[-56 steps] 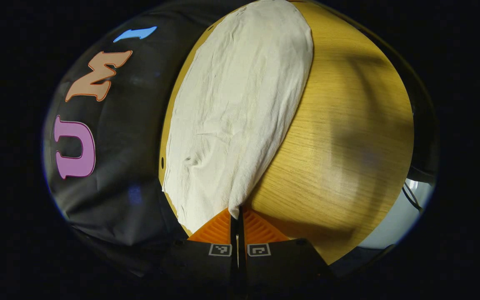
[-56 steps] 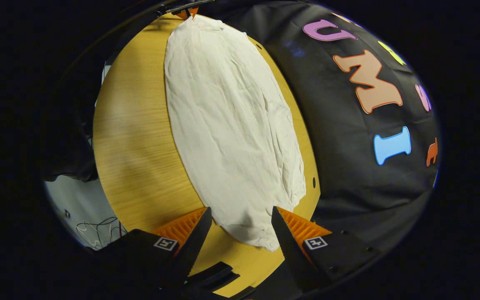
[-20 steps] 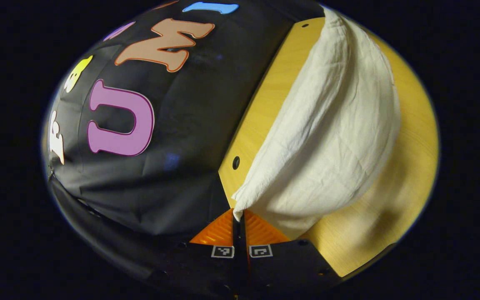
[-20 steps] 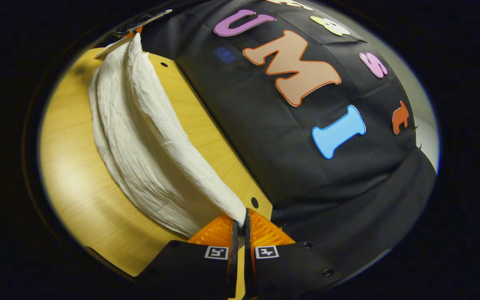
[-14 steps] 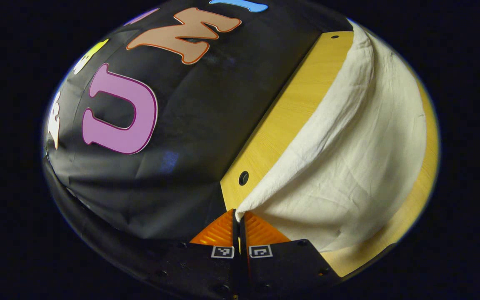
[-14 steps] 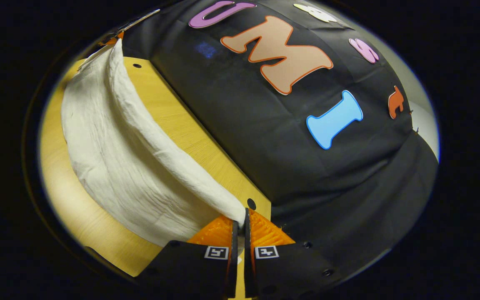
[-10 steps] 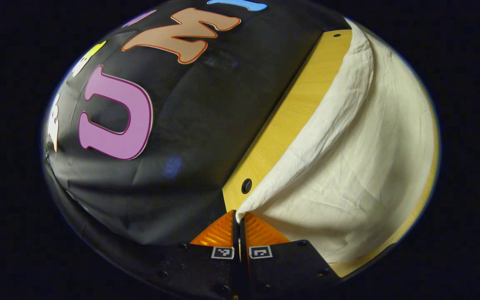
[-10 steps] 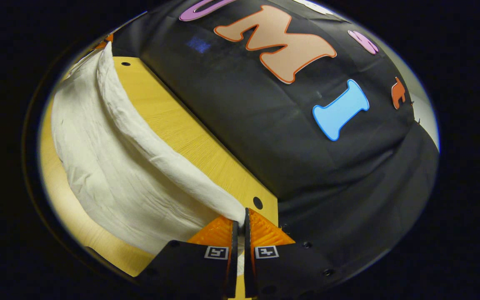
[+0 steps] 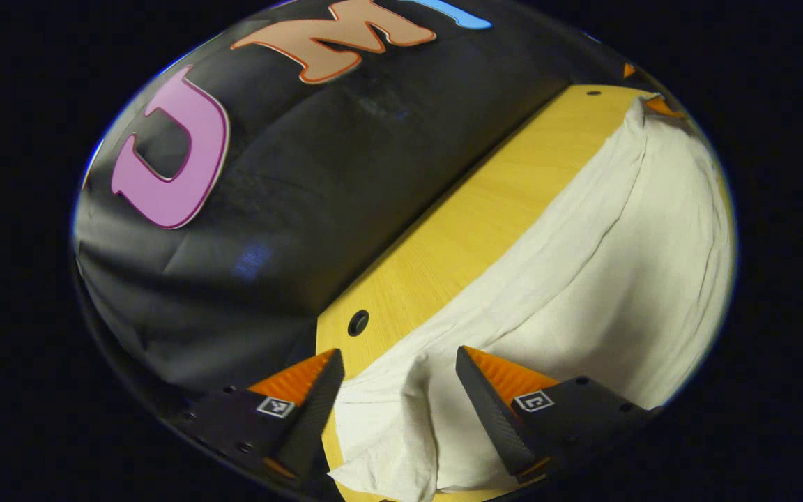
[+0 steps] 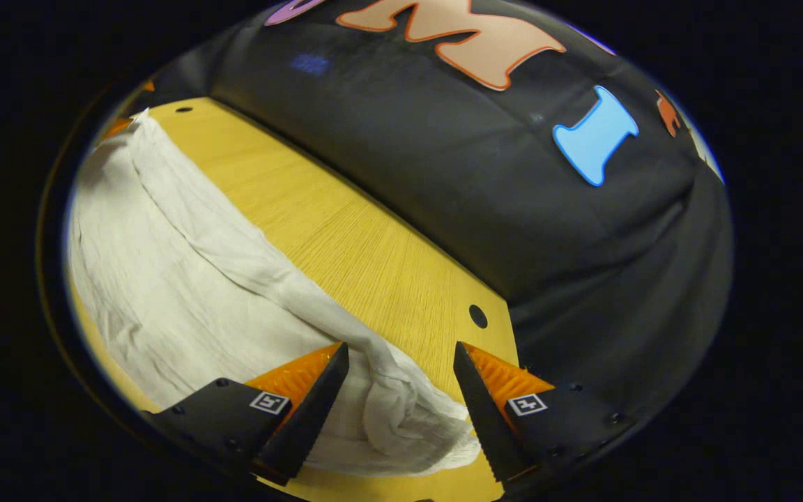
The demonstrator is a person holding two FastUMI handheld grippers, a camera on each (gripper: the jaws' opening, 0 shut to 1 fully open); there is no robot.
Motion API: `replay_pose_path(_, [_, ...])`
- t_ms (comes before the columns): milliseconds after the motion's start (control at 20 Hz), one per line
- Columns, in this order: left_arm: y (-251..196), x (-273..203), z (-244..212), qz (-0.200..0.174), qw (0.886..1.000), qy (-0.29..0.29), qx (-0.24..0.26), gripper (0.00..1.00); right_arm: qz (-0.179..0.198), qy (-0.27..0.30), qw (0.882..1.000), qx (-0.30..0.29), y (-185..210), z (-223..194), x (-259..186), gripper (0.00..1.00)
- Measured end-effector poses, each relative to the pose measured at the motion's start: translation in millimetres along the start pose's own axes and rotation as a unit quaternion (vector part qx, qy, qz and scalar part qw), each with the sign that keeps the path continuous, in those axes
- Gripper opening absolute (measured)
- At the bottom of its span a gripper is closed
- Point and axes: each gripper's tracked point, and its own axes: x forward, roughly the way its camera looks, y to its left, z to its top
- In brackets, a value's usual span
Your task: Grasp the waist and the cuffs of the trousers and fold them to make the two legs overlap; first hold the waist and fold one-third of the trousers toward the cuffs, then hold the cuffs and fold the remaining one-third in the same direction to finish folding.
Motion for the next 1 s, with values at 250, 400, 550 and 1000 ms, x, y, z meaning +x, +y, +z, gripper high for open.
replay_pose_path(250, [1.4, -39.5, 10.3, 0.019, 0.996, -0.010, -0.087, 0.95, 0.004, -0.016, 0.994, 0.110, -17.6, -6.0, -40.8, 0.98])
replay_pose_path(400, [-3.7, -64.8, 15.0, 0.015, 0.988, -0.022, -0.152, 0.95, 0.006, -0.004, 0.984, 0.176, -27.9, -28.4, -54.1, 0.98])
replay_pose_path(550, [-4.7, -88.4, 17.5, 0.020, 0.983, -0.027, -0.181, 0.95, 0.000, 0.024, 0.974, 0.225, -40.0, -60.0, -60.8, 1.00])
replay_pose_path(1000, [-20.8, -128.5, 3.6, 0.036, 0.983, 0.007, -0.182, 0.96, -0.029, 0.063, 0.912, 0.404, -76.8, -125.4, -61.9, 0.98])
